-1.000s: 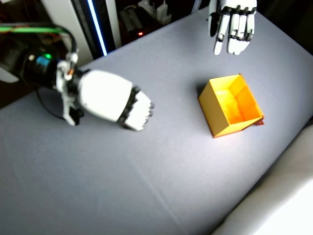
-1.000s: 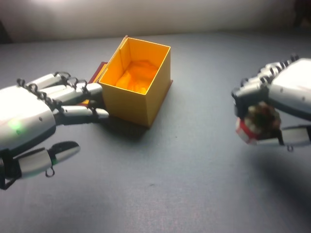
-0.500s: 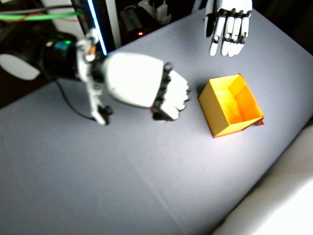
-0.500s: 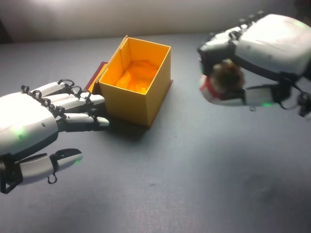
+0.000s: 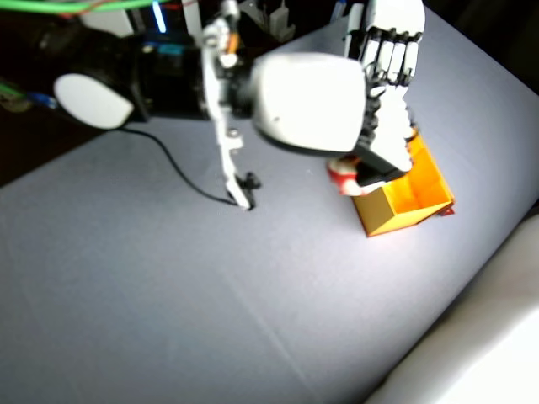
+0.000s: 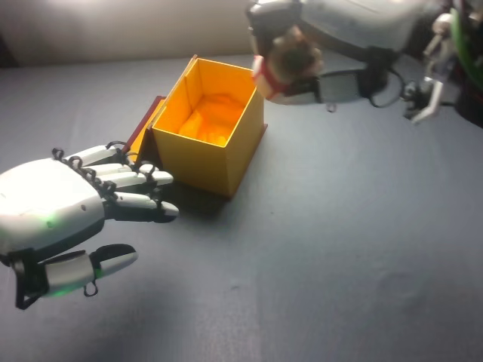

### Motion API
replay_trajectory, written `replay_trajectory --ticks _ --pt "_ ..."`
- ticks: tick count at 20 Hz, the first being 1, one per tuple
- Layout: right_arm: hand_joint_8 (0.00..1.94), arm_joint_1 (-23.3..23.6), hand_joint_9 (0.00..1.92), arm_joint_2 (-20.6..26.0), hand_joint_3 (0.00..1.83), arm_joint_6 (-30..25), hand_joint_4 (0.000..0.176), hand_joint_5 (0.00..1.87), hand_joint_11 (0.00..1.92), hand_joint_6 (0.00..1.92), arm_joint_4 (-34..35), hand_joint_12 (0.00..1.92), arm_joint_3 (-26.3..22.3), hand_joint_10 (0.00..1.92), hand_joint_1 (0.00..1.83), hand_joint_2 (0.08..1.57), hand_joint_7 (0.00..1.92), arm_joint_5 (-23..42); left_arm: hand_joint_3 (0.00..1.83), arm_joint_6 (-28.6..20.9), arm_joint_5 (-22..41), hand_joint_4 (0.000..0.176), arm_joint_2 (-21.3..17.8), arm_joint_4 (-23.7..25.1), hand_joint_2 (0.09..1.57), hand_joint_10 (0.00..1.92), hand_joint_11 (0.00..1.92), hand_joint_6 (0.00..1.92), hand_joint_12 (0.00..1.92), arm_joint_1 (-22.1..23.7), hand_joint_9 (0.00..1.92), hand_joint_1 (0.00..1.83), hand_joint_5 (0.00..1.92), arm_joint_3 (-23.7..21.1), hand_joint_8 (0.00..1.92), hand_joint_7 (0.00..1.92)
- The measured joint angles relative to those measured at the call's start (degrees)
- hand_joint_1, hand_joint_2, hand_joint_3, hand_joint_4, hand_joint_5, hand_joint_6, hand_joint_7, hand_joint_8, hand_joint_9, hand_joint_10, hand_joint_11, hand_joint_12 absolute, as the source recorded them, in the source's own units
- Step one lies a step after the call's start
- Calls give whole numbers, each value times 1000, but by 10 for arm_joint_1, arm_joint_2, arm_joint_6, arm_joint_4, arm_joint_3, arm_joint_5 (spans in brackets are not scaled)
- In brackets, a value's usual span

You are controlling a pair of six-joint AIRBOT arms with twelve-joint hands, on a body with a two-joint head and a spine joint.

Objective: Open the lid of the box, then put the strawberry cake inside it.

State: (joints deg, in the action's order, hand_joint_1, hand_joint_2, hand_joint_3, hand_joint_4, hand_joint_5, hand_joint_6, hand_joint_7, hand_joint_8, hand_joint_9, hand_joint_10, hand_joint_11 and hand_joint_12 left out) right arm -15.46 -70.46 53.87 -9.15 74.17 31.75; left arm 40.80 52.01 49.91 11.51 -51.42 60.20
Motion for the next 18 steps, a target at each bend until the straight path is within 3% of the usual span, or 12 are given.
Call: replay_trajectory --ticks 1,3,5,7,9,10,11,13,14,15,17,18 --pt "1492 7 1008 -10 0 0 0 710 1095 1316 -5 1921 6 1836 1203 1254 746 -2 0 -4 -2 0 3 8 1443 32 0 24 1125 4 286 667 596 2 6 304" --pt "1396 14 799 -33 0 0 0 726 700 1209 -6 1711 26 1567 1318 1230 721 -6 2 -13 -5 0 9 17 1455 24 0 6 1087 9 260 605 546 10 0 273" --pt "1337 17 880 -51 0 0 0 666 817 1132 -6 1634 44 1491 1355 1211 787 -18 6 -20 -10 0 14 26 1467 24 0 0 1077 13 252 568 452 16 0 241" --pt "1897 25 1231 -76 0 0 0 828 1332 1190 -4 1910 64 1904 1145 1190 1048 -30 3 -28 -13 0 19 34 1467 30 0 0 1094 14 260 584 419 21 0 235" --pt "1939 31 1281 -95 2 0 0 808 1407 1231 -3 1921 76 1920 1129 1202 1062 -35 2 -34 -19 0 26 45 1470 31 0 2 1083 23 258 578 414 26 1 226" --pt "1554 32 988 -102 2 0 0 713 988 1180 -3 1737 80 1527 1201 1227 896 -37 0 -37 -21 0 28 49 1462 29 0 3 1071 26 250 616 416 28 1 220" --pt "1487 32 986 -110 1 0 0 690 960 1166 -3 1721 84 1475 1216 1234 862 -42 2 -38 -23 0 29 51 1471 31 0 6 1069 29 253 587 423 29 3 222" --pt "1588 32 1106 -116 2 0 0 729 1171 1340 -3 1890 91 1756 1105 1247 939 -54 3 -39 -26 0 33 54 1481 38 0 9 1094 31 262 556 429 31 7 240" --pt "1574 32 792 -118 0 0 0 750 837 1192 -2 1776 96 1470 1172 1247 781 -59 3 -41 -27 0 35 56 1481 35 0 9 1099 32 252 559 429 32 4 234" --pt "1508 32 718 -119 2 0 0 716 602 1257 7 1680 100 1580 1293 1259 631 -65 0 -42 -28 0 35 56 1478 42 0 17 1164 32 253 587 449 32 5 240" --pt "1627 32 500 -122 2 0 0 653 424 1415 12 1750 107 1383 1142 1314 581 -75 6 -42 -27 0 35 56 1491 41 0 19 1190 32 239 541 452 33 2 228" --pt "1097 32 417 -123 0 0 0 611 337 1507 14 1757 108 1248 1061 1322 404 -78 8 -42 -28 0 35 55 1499 42 0 18 1192 33 232 505 449 34 1 225"
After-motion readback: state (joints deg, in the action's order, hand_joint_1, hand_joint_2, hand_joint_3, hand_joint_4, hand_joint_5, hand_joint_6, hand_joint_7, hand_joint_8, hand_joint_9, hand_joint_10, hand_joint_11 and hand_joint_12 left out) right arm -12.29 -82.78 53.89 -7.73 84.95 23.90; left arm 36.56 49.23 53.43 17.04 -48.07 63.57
